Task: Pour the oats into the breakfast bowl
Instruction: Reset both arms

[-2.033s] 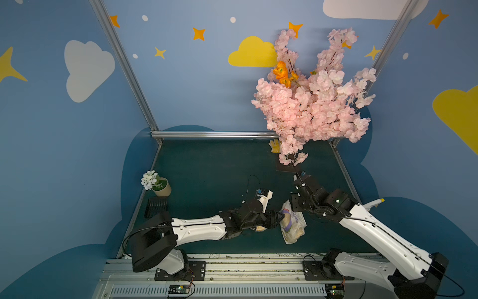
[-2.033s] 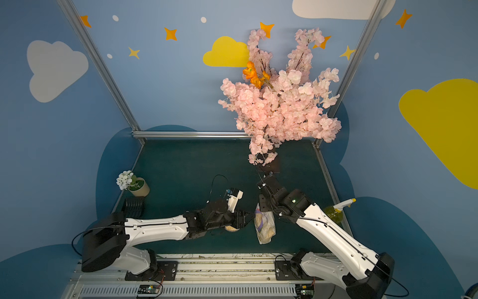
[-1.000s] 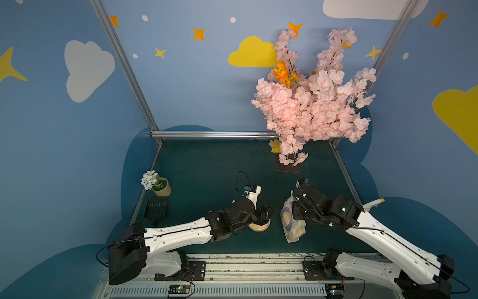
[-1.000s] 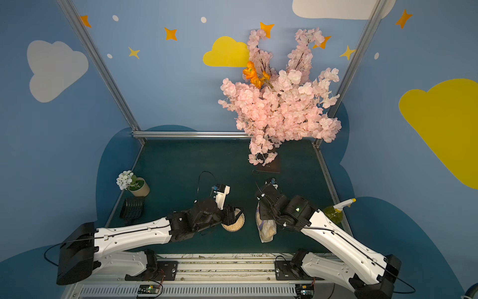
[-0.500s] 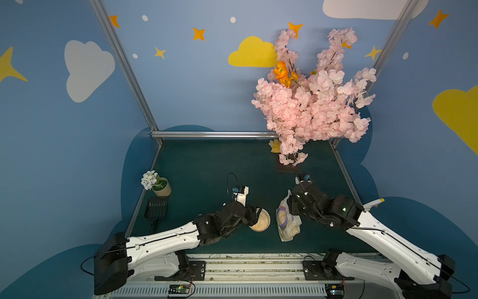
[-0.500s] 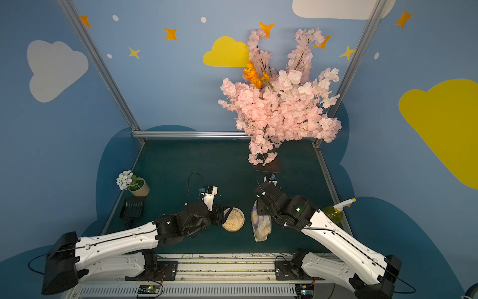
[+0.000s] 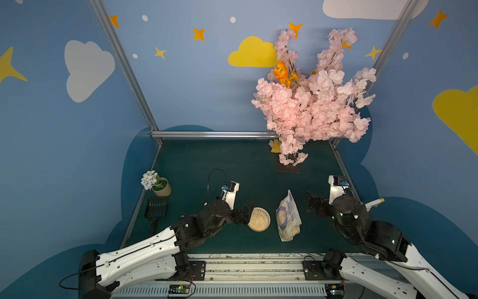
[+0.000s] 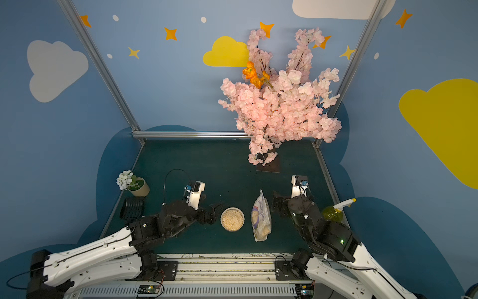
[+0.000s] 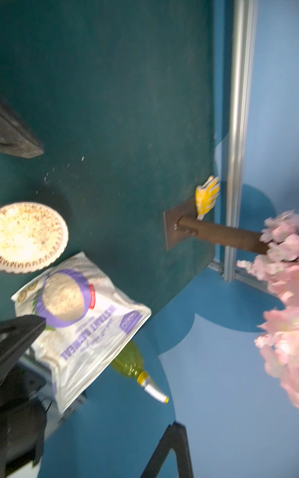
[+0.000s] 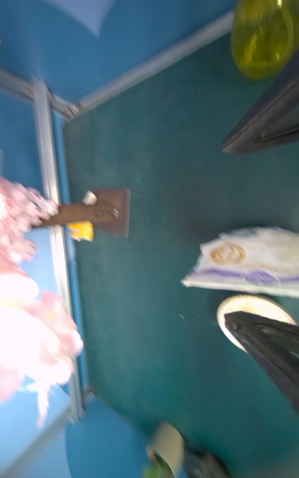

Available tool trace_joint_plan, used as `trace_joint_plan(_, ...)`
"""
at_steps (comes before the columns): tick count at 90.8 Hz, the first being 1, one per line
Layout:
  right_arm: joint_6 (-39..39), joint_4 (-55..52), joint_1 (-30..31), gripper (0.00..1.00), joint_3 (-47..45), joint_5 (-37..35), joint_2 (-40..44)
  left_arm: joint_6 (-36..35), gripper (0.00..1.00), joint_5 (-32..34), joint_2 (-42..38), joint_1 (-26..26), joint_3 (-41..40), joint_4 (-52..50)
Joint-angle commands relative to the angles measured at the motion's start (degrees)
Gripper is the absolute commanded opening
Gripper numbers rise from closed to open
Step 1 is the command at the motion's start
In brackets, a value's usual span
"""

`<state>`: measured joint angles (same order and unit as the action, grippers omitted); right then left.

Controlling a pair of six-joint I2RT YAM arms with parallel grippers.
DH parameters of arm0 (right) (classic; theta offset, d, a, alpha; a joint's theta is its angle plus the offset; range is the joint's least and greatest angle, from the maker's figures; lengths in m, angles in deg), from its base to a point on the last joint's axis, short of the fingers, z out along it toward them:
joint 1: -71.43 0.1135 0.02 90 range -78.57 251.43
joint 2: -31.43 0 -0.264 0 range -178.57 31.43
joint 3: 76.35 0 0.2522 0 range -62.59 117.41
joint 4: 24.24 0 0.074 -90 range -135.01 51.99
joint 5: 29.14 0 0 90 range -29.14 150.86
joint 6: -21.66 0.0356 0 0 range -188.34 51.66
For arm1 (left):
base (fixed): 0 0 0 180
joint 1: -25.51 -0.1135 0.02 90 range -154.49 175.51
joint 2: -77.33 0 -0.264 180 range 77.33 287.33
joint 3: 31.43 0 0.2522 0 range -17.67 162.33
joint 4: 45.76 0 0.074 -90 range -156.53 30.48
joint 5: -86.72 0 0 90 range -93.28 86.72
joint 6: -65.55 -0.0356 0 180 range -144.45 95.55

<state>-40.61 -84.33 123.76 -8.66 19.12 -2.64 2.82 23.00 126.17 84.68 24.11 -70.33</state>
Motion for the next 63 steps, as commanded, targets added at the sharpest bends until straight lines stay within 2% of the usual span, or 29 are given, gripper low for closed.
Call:
trace_joint_plan(1,-12.79,12.07,0.04,0.98,-5.07,-13.33,0.76,-5.48,1.0,5.61,-2.72,-7.12,1.01,-5.6)
trace_joint_plan(9,-19.41,25.35,-1.46,0.98,-11.15,-15.53,-0.35,-5.68,1.0,-0.75,-4.16,-16.24,-0.55,-3.71)
trace_joint_plan(18,-23.1,37.65,-8.18,0.98,-18.45,-9.86,-3.91,-5.75,1.0,-4.57,-4.28,-24.5,-2.78,-0.32)
trace_joint_plan(24,-20.0,41.95,-14.44,0.98,-20.51,-5.17,-6.81,-6.99,1.0,-6.99,-3.36,-28.58,-4.47,3.3)
trace_joint_plan(36,-10.46,44.6,-34.81,0.98,-22.5,9.55,-13.36,-5.94,1.0,-8.35,1.08,-37.29,-5.14,3.44)
trace_joint_plan(45,-6.54,50.32,-46.68,0.98,-24.55,15.26,-18.49,-5.44,1.0,-10.72,4.97,-43.48,-5.31,3.69)
trace_joint_plan(53,-5.79,56.15,-52.19,0.98,-26.23,17.56,-22.92,-6.88,1.0,-11.52,8.07,-47.05,-6.4,6.7)
trace_joint_plan(63,-9.09,63.03,-53.93,0.98,-27.43,20.64,-28.62,-10.28,1.0,-10.16,11.92,-49.09,-9.18,14.51)
